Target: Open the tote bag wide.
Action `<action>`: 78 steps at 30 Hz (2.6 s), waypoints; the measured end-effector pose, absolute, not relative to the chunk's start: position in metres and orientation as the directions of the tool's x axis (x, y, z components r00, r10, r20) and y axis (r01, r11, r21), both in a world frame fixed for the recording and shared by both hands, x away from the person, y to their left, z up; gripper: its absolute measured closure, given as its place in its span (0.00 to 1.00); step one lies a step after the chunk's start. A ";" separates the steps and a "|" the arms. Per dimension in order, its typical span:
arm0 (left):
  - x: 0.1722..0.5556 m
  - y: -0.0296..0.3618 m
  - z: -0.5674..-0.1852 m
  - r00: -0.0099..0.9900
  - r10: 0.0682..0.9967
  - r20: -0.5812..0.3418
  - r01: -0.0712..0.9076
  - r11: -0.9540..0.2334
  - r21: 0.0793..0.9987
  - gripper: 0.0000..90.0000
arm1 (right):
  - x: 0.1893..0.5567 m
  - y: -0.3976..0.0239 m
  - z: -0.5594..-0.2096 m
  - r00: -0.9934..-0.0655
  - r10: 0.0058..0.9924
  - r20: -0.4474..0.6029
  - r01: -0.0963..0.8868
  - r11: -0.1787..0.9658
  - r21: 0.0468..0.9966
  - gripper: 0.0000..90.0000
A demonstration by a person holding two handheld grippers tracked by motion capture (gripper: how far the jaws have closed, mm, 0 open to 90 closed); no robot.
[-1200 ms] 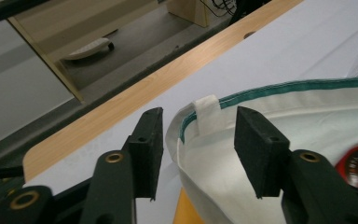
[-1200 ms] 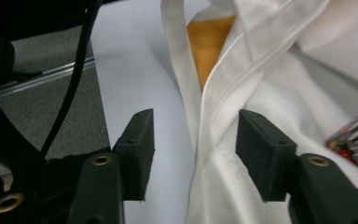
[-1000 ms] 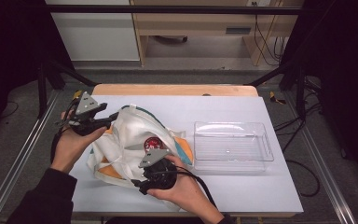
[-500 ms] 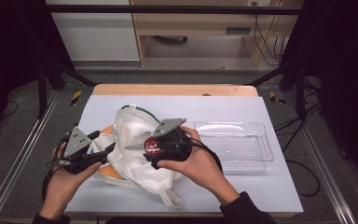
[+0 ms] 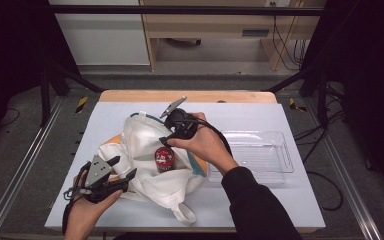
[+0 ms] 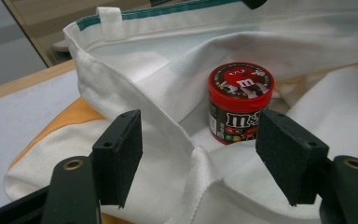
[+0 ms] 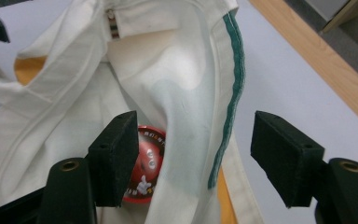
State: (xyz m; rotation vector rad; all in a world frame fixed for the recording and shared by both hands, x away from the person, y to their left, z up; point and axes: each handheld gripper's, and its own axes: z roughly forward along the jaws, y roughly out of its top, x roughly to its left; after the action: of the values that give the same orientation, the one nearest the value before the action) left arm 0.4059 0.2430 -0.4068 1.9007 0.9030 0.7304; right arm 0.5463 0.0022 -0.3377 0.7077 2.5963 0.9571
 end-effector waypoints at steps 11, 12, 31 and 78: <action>0.409 0.240 -0.424 0.567 0.815 0.121 0.324 -0.355 0.877 0.45 | 0.555 0.019 -0.360 -0.848 0.517 -0.119 0.366 0.732 0.574 0.50; 0.408 0.240 -0.425 0.569 0.812 0.131 0.317 -0.363 0.876 0.48 | 0.554 0.020 -0.361 -0.847 0.514 -0.138 0.357 0.741 0.569 0.54; 0.404 0.248 -0.429 0.571 0.815 0.099 0.329 -0.337 0.882 0.89 | 0.563 0.002 -0.358 -0.819 0.545 -0.177 0.374 0.742 0.556 0.95; 0.389 0.258 -0.440 0.613 0.780 0.124 0.349 -0.409 0.843 0.93 | 0.593 -0.045 -0.366 -0.749 0.651 -0.125 0.445 0.634 0.632 0.56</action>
State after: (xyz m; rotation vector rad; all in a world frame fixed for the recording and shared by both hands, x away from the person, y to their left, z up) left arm 0.3886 0.2585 -0.4404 2.0058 0.8906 0.6567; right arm 0.5929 -0.0446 -0.3660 0.8757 2.5157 0.8399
